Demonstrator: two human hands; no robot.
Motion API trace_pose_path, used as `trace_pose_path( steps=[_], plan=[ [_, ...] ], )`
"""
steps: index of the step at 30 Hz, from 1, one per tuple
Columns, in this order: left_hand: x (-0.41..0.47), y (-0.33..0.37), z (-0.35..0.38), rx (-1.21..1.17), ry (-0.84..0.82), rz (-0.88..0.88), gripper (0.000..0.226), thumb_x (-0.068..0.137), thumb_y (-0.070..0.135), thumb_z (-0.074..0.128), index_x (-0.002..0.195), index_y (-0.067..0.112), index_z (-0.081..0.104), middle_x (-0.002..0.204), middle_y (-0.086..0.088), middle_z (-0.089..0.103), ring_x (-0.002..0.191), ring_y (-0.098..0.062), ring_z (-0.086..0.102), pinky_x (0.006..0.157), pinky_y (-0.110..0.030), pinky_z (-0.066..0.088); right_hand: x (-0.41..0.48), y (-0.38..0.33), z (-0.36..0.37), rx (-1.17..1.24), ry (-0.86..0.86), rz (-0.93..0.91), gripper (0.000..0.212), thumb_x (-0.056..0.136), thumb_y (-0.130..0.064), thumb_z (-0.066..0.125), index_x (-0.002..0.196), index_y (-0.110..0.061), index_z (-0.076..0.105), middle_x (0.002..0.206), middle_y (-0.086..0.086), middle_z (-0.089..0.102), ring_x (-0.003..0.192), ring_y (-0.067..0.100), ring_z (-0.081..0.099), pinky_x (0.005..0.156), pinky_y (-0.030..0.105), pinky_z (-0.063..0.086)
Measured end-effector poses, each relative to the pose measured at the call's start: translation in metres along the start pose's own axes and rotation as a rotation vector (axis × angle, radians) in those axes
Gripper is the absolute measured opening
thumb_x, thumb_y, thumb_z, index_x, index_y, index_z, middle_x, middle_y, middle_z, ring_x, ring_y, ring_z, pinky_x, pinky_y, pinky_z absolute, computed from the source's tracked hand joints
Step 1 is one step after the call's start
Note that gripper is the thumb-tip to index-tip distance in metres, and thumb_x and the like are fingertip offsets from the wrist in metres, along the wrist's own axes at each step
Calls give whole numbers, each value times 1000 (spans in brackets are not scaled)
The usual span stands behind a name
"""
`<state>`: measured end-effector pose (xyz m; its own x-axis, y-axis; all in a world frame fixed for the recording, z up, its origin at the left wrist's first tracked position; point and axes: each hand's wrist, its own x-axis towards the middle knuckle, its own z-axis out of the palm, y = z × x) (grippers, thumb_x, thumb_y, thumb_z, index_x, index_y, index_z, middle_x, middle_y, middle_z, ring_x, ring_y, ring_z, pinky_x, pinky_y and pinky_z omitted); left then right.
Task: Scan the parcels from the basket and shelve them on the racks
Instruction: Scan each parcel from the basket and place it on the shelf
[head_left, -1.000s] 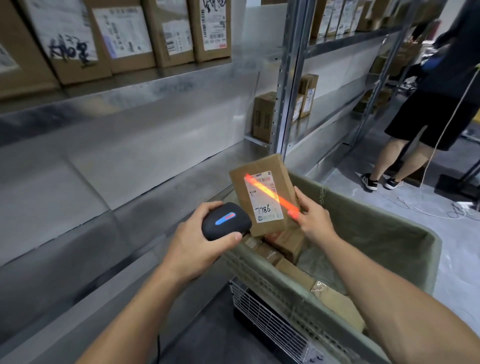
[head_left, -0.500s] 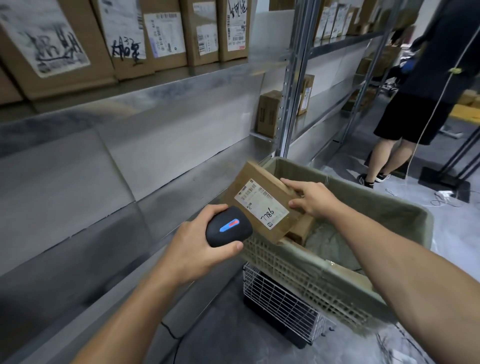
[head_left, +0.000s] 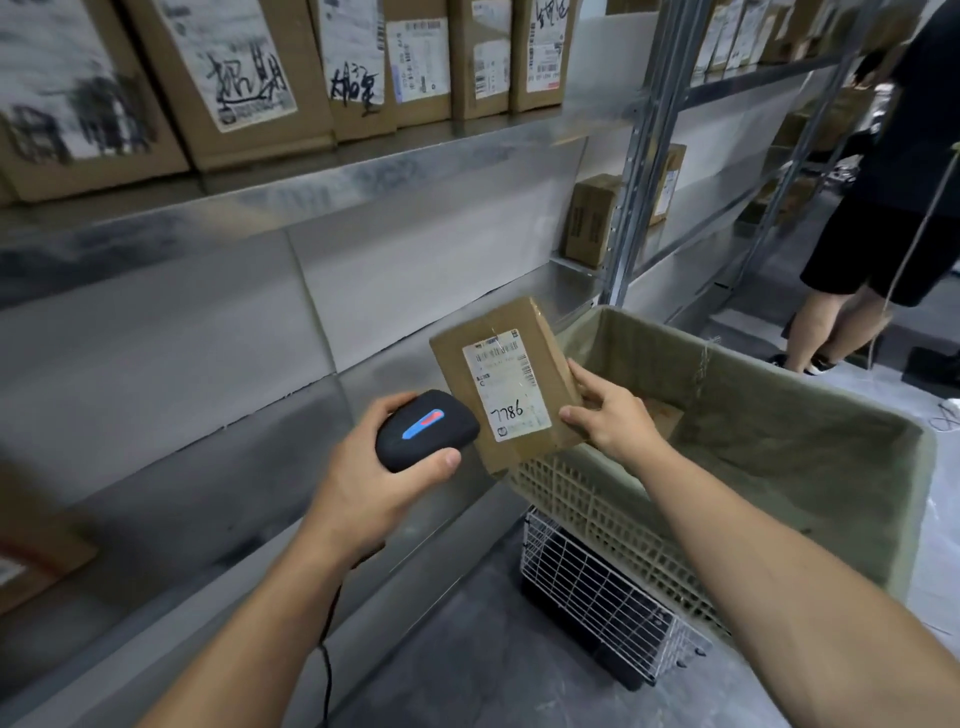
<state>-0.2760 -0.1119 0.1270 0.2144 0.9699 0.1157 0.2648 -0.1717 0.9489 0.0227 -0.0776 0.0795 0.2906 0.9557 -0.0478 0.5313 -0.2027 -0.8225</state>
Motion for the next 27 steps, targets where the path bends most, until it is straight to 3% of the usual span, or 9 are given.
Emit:
trace_pose_path(
  steps=[5, 11, 15, 18, 22, 25, 27],
  plan=[
    [-16, -4, -16, -87, 185, -58, 50, 65, 36, 79, 110, 43, 60, 89, 22, 72, 58, -6, 64, 56, -21, 53, 10, -9, 35, 148, -111, -33, 71, 91, -16, 73, 151, -39, 41, 140, -15, 56, 132, 11, 52, 119, 40, 35],
    [-39, -5, -36, -86, 441, -118, 57, 64, 38, 80, 118, 35, 62, 100, 4, 72, 63, -11, 64, 55, -21, 53, 24, -33, 82, 307, -340, -70, 75, 93, -8, 70, 156, -28, 35, 140, -14, 55, 126, 10, 57, 114, 36, 41],
    [-61, -10, -46, -83, 600, -142, 60, 56, 51, 83, 111, 46, 60, 101, 1, 72, 69, -17, 66, 56, -22, 53, 27, -52, 121, 268, -442, -118, 75, 91, -17, 73, 153, -40, 38, 133, -7, 66, 122, 17, 62, 109, 47, 47],
    [-79, -16, -53, -71, 716, -172, 64, 52, 59, 79, 111, 48, 59, 102, 1, 72, 69, -17, 67, 56, -23, 53, 19, -71, 147, 295, -537, -132, 73, 94, -11, 69, 153, -38, 37, 133, -5, 65, 122, 21, 61, 107, 44, 50],
    [-103, -20, -60, -69, 850, -193, 71, 52, 59, 80, 117, 41, 62, 103, 1, 72, 73, -20, 66, 56, -23, 54, 9, -86, 179, 310, -641, -123, 66, 97, -11, 64, 149, -46, 40, 119, -10, 65, 115, 23, 63, 91, 46, 59],
    [-121, -23, -66, -79, 938, -206, 63, 54, 53, 83, 112, 42, 62, 100, 4, 72, 71, -19, 66, 55, -22, 53, -1, -95, 203, 347, -700, -95, 64, 98, -9, 62, 141, -50, 39, 113, -7, 64, 107, 24, 63, 67, 32, 56],
    [-132, -25, -73, -81, 969, -222, 65, 53, 56, 82, 113, 41, 63, 99, 4, 73, 71, -18, 66, 55, -22, 53, -6, -100, 222, 347, -726, -76, 62, 98, -9, 61, 143, -47, 42, 117, -2, 64, 107, 26, 63, 64, 30, 54]
  ],
)
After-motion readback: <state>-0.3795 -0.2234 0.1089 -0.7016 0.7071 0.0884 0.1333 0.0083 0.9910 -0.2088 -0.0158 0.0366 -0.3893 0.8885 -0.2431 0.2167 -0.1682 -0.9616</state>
